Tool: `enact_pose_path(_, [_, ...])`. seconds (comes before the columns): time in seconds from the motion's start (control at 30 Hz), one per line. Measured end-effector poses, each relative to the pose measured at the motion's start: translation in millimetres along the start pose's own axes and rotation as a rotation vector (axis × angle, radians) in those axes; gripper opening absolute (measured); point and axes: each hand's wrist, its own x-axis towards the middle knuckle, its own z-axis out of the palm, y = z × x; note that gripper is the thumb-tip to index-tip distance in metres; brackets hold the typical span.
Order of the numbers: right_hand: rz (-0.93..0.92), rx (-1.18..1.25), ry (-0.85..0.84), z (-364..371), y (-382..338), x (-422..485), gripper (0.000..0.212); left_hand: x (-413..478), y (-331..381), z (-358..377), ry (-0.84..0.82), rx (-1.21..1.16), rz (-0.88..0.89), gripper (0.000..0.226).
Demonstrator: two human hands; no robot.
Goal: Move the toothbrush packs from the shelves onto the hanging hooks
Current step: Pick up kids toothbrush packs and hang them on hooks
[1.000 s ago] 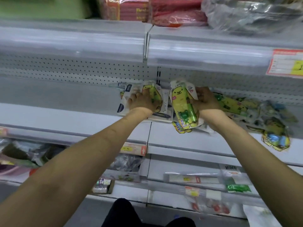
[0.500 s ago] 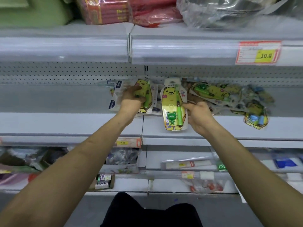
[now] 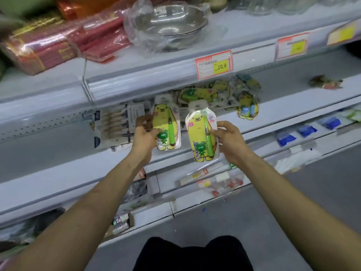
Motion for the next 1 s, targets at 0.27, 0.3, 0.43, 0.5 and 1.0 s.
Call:
enact_pose_path(0.27, [0.014,0.099,0.225,-123,-2,-27,0.011,-26,-8,124,-0.281,0.113,-0.141,0.023])
enact_pose_path(0.3, [0.010,0.113,0.252,-144,-4,-31,0.012,-32,-7,147,-0.316,0.130,-0.139,0.021])
enact_pose_path(0.43, [0.001,0.146,0.364,-249,-18,-49,0.016,-63,-7,254,-0.478,0.139,-0.126,0.015])
enact_pose_path(0.5, [-0.006,0.150,0.416,-307,-29,-56,0.014,-79,-6,311,-0.532,0.122,-0.112,0.010])
enact_pose_path(1.0, [-0.215,0.260,0.886,-645,-115,-125,0.020,-197,29,712,-0.936,0.070,-0.050,0.014])
